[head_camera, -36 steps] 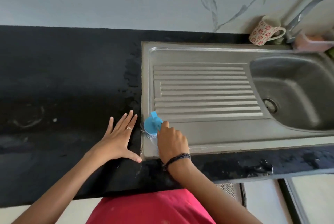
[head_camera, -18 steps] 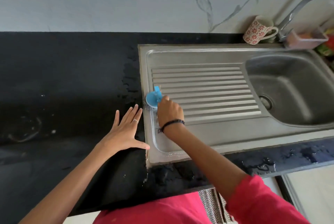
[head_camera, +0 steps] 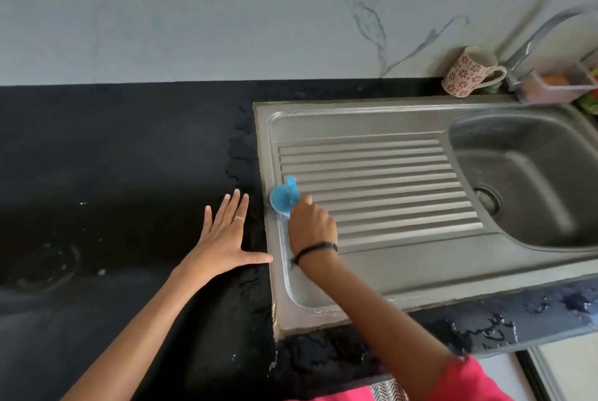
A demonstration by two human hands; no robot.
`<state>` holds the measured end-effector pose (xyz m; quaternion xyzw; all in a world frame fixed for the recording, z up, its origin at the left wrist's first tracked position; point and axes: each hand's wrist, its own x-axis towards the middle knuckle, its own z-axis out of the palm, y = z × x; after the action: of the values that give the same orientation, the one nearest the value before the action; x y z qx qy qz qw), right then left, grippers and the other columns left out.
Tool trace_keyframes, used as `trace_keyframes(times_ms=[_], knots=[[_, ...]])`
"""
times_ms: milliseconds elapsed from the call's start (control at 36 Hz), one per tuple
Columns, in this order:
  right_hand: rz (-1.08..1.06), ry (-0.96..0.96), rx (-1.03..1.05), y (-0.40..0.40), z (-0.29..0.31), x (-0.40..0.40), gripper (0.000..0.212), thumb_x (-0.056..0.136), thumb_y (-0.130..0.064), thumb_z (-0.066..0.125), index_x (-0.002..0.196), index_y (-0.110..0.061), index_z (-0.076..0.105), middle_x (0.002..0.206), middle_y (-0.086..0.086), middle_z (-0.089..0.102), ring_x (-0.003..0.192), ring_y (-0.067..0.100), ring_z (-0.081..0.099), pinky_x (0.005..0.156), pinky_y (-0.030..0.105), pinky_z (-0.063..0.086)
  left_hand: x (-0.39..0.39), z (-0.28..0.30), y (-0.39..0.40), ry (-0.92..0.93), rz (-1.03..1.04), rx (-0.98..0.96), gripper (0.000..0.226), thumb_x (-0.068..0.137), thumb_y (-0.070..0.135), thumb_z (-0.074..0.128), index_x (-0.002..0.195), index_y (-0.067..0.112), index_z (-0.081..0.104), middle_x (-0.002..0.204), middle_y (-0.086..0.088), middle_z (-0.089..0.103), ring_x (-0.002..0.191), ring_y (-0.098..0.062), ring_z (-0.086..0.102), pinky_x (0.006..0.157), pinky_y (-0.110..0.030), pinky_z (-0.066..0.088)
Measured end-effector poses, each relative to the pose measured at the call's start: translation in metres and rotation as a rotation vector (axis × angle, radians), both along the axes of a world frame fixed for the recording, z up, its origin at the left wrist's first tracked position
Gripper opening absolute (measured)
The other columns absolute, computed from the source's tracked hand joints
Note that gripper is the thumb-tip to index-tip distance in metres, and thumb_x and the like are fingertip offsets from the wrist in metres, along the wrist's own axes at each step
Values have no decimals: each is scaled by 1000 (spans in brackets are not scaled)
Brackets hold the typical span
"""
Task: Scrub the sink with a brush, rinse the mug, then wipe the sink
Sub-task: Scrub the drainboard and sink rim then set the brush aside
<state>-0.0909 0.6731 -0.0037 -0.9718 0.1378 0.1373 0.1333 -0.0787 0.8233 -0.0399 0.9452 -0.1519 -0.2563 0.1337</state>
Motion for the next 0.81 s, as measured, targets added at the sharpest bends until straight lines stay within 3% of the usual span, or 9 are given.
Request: trace_keyframes(times_ms=[167,361,472,639,806], knots=[[-12,-67,10,5,6,73,25,101,-13,31,117,-3,46,111,11,63,104,26,62,80,33,49,19,3,-5,-25,-21,13,122,74,66,60,145,11,-22,153,-5,-28,140,-18,-26,111,-43,-17],[25,-14,13,1,-1,21,26,101,-14,29,120,-6,43,106,10,65,98,26,65,77,33,50,44,0,-6,-25,-20,9,121,74,66,59,145,11,-21,152,-4,-29,140,-17,-27,110,-42,-18],[35,4,-29,-4,-5,16,22,102,-17,30,118,-8,42,102,9,66,93,25,65,66,30,45,57,-3,-10,-44,-28,9,112,81,60,56,145,8,-19,153,-6,-27,141,-18,-25,111,-44,-15],[19,-57,-52,-2,-9,84,24,101,-15,30,116,-6,46,107,11,64,98,27,64,76,34,49,69,-5,-17,-89,15,-41,103,85,56,52,147,6,-14,155,-7,-20,142,-18,-21,112,-43,-15],[-3,-125,-85,0,-8,162,26,102,-17,32,115,-4,50,108,10,64,100,23,63,76,31,49,89,-7,-13,-116,30,-63,102,84,56,54,148,7,-9,157,-6,-14,143,-18,-17,113,-43,-12]])
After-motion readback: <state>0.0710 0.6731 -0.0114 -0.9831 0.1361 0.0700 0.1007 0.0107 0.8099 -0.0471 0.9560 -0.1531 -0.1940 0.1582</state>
